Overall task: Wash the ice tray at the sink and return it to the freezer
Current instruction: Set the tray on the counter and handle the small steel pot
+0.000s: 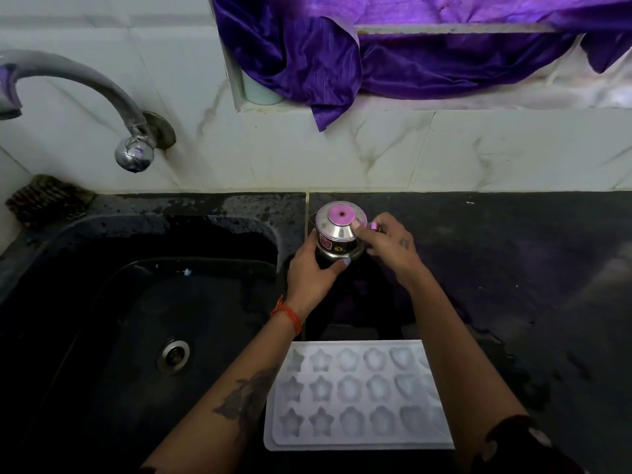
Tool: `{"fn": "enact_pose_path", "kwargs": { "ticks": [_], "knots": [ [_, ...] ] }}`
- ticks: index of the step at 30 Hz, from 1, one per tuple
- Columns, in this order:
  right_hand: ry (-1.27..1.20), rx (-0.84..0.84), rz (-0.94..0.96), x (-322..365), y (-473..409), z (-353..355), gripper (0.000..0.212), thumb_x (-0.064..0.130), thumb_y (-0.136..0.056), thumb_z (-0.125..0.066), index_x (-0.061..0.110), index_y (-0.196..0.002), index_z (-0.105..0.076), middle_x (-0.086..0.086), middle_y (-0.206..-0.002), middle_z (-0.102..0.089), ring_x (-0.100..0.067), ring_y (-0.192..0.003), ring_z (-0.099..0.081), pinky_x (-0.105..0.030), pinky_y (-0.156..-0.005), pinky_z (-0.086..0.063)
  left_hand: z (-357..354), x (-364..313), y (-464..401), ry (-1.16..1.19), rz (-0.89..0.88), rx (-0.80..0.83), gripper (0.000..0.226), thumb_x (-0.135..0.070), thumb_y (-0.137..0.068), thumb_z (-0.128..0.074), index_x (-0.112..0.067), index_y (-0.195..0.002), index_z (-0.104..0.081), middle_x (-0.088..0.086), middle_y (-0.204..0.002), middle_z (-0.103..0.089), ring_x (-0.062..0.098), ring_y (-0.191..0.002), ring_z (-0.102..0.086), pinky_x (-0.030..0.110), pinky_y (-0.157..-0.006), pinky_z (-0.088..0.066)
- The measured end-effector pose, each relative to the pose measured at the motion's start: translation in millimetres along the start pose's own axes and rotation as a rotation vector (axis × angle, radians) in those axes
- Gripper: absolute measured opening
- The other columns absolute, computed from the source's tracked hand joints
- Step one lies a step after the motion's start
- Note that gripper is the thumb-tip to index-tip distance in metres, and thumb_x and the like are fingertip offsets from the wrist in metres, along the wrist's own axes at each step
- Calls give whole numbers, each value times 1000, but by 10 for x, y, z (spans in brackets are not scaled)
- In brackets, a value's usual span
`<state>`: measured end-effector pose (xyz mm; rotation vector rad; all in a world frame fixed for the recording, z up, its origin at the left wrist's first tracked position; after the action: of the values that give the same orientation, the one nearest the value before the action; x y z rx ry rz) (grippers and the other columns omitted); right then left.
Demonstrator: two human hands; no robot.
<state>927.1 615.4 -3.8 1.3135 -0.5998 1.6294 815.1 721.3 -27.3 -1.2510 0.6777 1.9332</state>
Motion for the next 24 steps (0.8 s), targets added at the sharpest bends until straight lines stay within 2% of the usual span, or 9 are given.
{"fn": "enact_pose_path", "kwargs": {
  "ticks": [2,5,7,9,11,15,19,24],
  "knots": [
    [-25,30,-17,9,-1,28,37,41,-75,-72,18,-64,-45,-6,-78,-59,-21,-79,-60,-50,-86,-51,-20,-11,-6,32,0,-9,82,-52,-58,-68,-33,-135,-46,-2,-123,-64,15,-112,-61,41,-97,-49],
    [-5,5,-16,9,84,49,41,49,-67,-74,16,-59,-52,-14,-75,-62,-31,-79,-63,-54,-85,-52,-29,-75,13,61,-2,-15,78,-48,-62,-69,-27,-134,-50,-1,-120,-65,15,-111,-61,38,-97,-49],
    [-10,-20,-16,2,164,49,43,55,-60,-73,18,-52,-53,-11,-71,-63,-30,-78,-65,-55,-83,-52,-21,-118,53,65,-1,-22,71,-45,-66,-68,-23,-132,-53,-1,-119,-66,14,-110,-61,35,-97,-49],
    [-25,-42,-23,-3,235,56,45,57,-57,-74,18,-49,-54,-8,-66,-63,-25,-73,-64,-54,-81,-53,-2,-146,122,69,-5,-30,72,-49,-65,-66,-23,-131,-55,-3,-116,-67,13,-108,-62,34,-96,-49],
    [-30,-49,-23,14,316,71,47,62,-52,-73,18,-49,-55,-8,-64,-64,-27,-73,-66,-52,-81,-54,28,-154,212,71,-8,-39,73,-54,-64,-65,-26,-130,-56,-4,-115,-69,10,-107,-62,35,-95,-50],
    [-2,-57,32,109,550,127,50,65,-51,-71,17,-51,-58,-7,-61,-63,-27,-76,-67,-51,-81,-54,108,-188,450,101,-31,-78,59,-35,-75,-74,-25,-130,-57,-6,-113,-69,7,-107,-62,33,-95,-51],
    [21,-52,90,230,843,175,51,65,-51,-70,15,-52,-58,-9,-62,-64,-28,-74,-66,-52,-80,-54,194,-281,751,159,-57,-128,52,-22,-78,-75,-23,-128,-60,-7,-111,-70,-1,-98,-62,25,-91,-52],
    [31,-18,124,330,1227,215,46,61,-53,-72,17,-49,-59,-5,-59,-64,-24,-70,-65,-53,-79,-54,258,-356,1180,197,-54,-179,54,-33,-72,-75,-26,-124,-62,-10,-103,-72,2,-96,-65,31,-88,-54]
  ]
}}
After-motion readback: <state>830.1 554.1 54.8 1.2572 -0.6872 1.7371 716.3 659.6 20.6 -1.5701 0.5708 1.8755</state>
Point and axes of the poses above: each hand's wrist, its own y-axis away from the middle knuckle, its own z-axis out of the back of the hand, x = y × z, the point moved 1 cm from there along -y, towards the middle knuckle
